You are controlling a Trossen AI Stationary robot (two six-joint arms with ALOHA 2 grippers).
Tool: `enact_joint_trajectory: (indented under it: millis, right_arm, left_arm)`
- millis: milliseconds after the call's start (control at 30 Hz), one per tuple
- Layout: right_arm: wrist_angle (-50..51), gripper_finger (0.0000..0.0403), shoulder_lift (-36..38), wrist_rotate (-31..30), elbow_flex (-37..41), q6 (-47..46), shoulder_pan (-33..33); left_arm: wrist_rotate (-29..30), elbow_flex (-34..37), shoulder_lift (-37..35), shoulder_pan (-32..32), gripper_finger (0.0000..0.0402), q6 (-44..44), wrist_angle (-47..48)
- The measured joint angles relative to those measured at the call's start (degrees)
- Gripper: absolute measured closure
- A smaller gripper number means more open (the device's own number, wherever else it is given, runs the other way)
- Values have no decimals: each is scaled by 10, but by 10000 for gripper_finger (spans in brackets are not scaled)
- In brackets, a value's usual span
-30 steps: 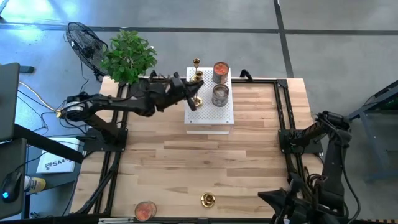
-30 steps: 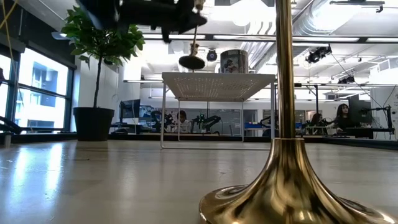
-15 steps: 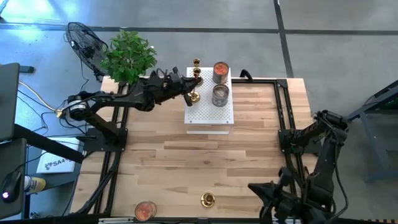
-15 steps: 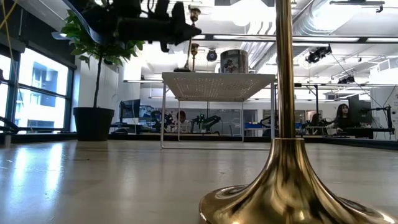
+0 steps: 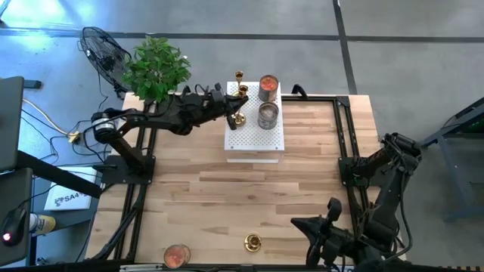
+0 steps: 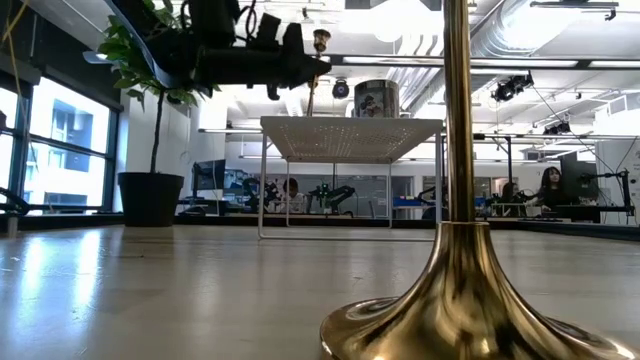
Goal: Pick & Place candle stick holders
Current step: Put the top gold candle holder on the shelf
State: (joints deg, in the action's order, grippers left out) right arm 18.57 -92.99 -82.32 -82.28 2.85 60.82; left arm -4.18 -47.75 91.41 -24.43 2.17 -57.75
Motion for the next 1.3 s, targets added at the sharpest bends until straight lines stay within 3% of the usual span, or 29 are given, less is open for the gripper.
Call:
enact_joint_trajectory:
  millis: [1300]
  right_arm:
    - [5,402,0,38,0,-12,-1]
  left_arm:
    - [-71,1,5,9,365,11,14]
